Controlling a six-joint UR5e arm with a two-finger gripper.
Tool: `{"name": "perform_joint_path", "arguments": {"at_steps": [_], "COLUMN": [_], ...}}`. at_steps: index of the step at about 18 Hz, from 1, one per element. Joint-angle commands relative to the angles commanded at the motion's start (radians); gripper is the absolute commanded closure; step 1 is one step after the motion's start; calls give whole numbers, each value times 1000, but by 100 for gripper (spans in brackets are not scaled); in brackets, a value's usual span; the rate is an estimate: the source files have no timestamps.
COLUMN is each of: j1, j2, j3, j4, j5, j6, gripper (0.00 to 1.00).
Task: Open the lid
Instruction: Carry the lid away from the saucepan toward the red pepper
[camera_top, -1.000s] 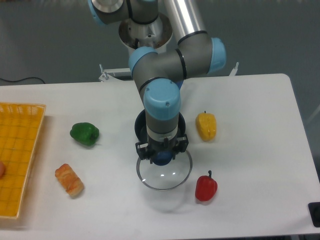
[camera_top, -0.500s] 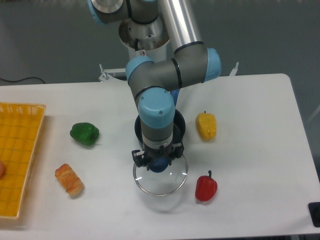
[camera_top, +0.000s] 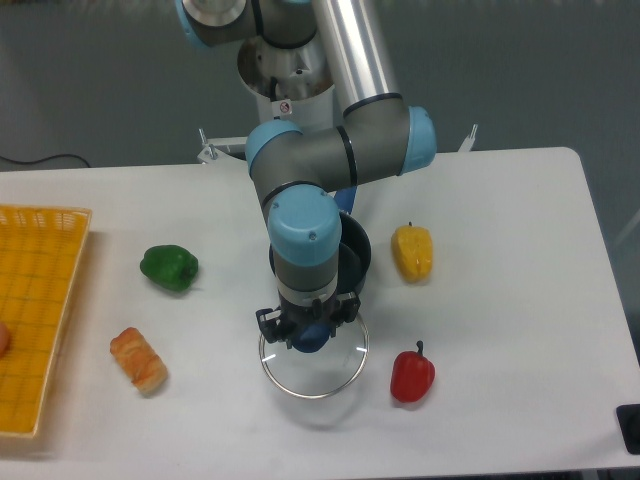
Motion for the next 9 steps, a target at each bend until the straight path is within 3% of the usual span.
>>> {"name": "perform_joint_path", "arguments": {"at_steps": [9], "j1": [2], "j2": [-5], "j3": [18], "j4": [-5], "j5": [-9], "j6": [-5], "gripper": [62]}}
